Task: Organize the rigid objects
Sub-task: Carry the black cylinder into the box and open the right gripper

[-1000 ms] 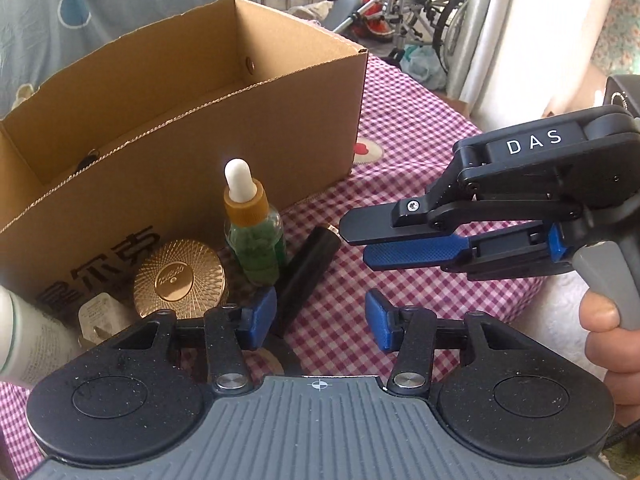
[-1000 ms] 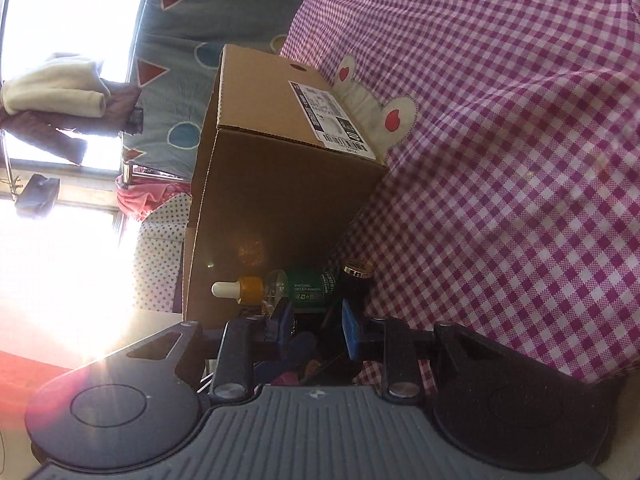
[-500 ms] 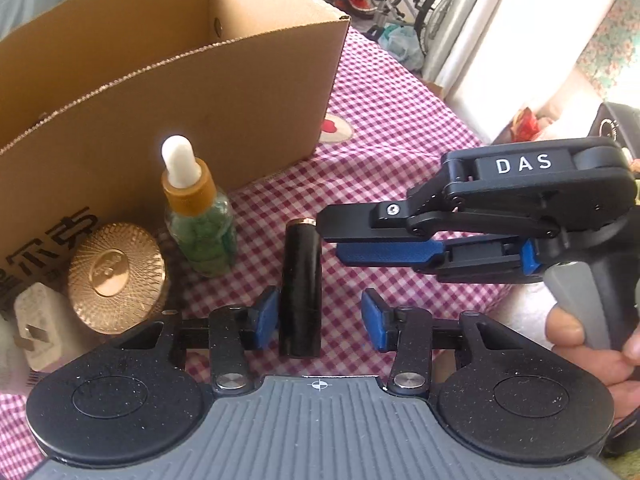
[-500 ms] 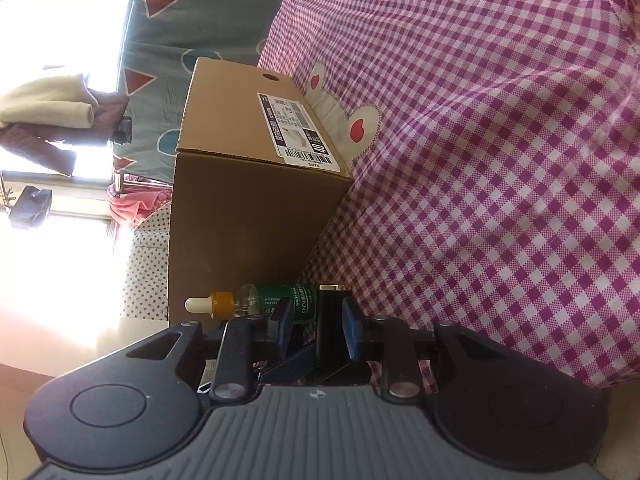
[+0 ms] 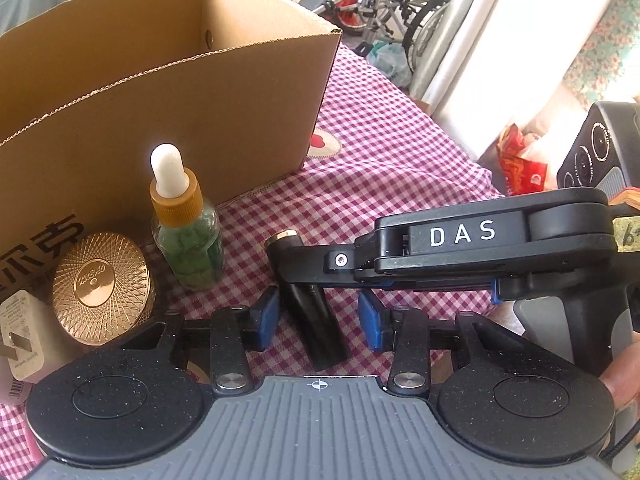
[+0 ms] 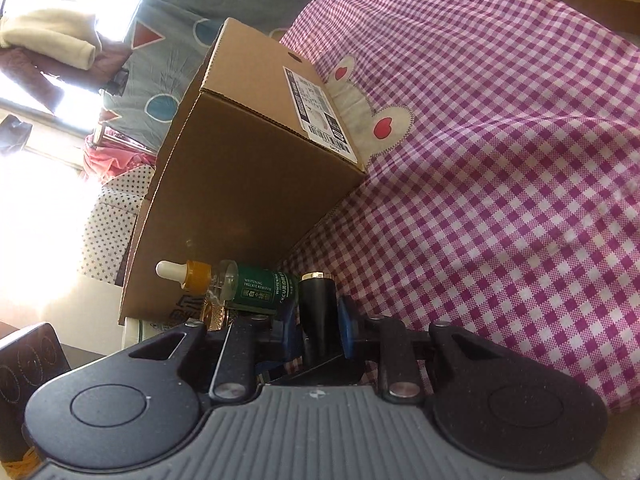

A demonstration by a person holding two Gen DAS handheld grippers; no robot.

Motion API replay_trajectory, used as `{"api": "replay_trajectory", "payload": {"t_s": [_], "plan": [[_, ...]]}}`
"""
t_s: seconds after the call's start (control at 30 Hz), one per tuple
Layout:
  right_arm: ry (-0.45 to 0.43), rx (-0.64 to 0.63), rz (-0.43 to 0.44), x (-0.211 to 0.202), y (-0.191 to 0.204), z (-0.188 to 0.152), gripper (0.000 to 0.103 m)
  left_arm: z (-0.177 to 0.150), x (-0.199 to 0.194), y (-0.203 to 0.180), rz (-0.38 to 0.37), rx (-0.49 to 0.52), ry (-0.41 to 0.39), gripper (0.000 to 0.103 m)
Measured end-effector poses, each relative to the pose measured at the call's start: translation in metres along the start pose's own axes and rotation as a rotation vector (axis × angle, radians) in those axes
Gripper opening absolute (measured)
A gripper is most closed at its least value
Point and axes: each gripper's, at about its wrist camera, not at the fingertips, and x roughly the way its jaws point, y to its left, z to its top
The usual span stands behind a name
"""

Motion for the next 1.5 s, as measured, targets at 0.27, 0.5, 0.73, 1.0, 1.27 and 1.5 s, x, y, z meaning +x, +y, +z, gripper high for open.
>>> {"api": "replay_trajectory", "payload": {"t_s": [0.27,0.5,0.73,1.0,1.27,1.5], "plan": [[-0.056,-0.029,-0.008,-0.023,0.019,-0.009,0.024,-0.003,-0.023,-0.008,-0.031,0.012,-0.061,0.041],[-0.146,-0.132,0.02,-0.061,0.068,-0.009,0.024,0.002,-0.076,-0.015,-0.031,0.041,-0.194,0.041],[-0.173,-0.329,0.107,-0.068,0.154,0.021,0.024,0.025,-0.143,0.007,0.05,0.01,-0.357,0.041],[0.033,-0.51,0.151,0.018,0.252,0.087,0.024,0.069,-0.168,0.082,0.191,-0.135,-0.397,0.041],[0.331,-0.472,0.072,0.151,0.271,0.134,0.024,0.094,-0.12,0.178,0.195,-0.385,-0.239,0.041],[0.454,-0.444,0.035,0.217,0.265,0.146,0.024,0.097,-0.1,0.208,0.254,-0.443,-0.161,0.041]]}}
